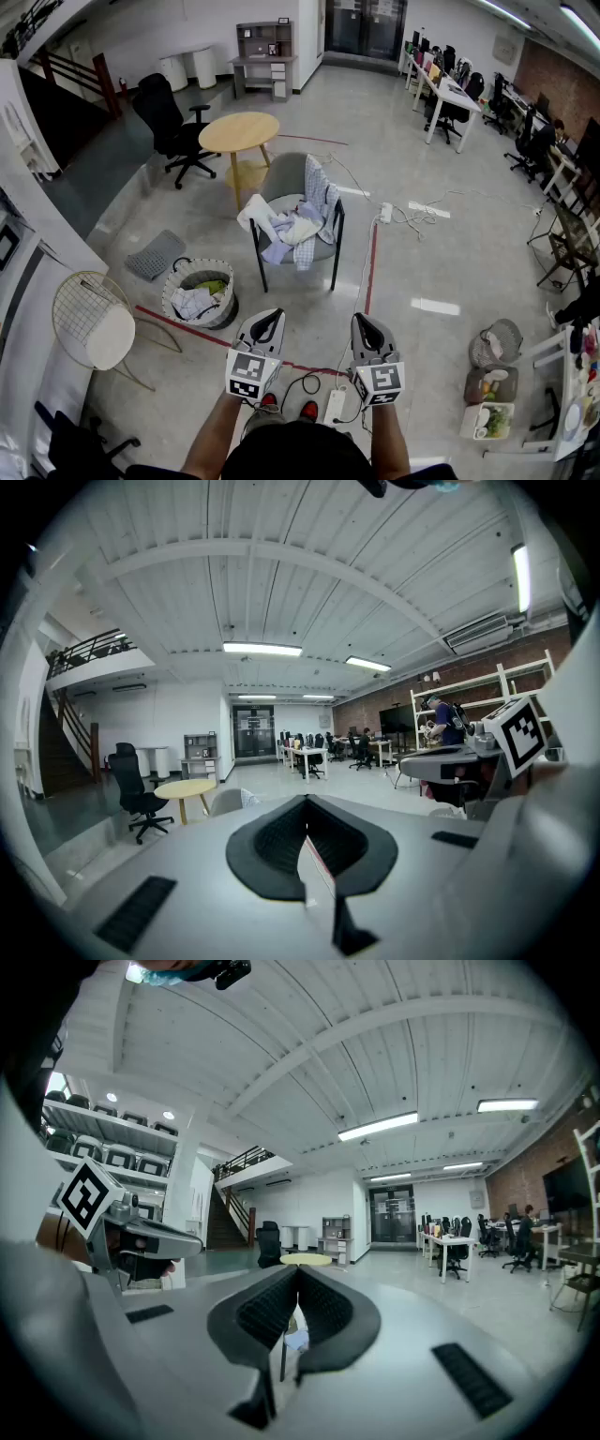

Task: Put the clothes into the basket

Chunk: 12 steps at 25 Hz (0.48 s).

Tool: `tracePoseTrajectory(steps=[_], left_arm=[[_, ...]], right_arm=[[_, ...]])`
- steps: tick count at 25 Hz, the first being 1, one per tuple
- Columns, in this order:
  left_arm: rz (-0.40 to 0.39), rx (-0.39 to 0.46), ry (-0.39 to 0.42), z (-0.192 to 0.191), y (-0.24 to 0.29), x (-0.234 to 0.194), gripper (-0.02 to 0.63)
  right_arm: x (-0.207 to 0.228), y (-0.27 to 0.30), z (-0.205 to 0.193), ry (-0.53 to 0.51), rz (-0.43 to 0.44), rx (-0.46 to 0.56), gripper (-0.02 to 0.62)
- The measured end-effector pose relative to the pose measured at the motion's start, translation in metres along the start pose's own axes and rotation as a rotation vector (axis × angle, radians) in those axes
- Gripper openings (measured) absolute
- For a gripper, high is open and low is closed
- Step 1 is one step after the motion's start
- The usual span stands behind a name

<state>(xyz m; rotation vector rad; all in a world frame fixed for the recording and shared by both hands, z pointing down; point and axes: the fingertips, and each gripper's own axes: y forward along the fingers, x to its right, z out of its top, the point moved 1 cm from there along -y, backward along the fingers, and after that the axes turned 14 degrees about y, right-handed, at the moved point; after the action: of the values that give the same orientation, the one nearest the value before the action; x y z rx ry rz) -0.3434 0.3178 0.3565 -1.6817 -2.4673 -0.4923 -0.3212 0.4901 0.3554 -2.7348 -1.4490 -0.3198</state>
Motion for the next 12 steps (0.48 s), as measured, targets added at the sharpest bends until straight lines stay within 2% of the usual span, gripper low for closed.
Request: tracePoseTrajectory(steps=[12], left_arm=[[-0.010,-0.010,-0.008,0.000,0.015,0.005,0.006]], right_arm=[[0.013,0.004,-0.002,0.053,0.003,0.002,0.028]])
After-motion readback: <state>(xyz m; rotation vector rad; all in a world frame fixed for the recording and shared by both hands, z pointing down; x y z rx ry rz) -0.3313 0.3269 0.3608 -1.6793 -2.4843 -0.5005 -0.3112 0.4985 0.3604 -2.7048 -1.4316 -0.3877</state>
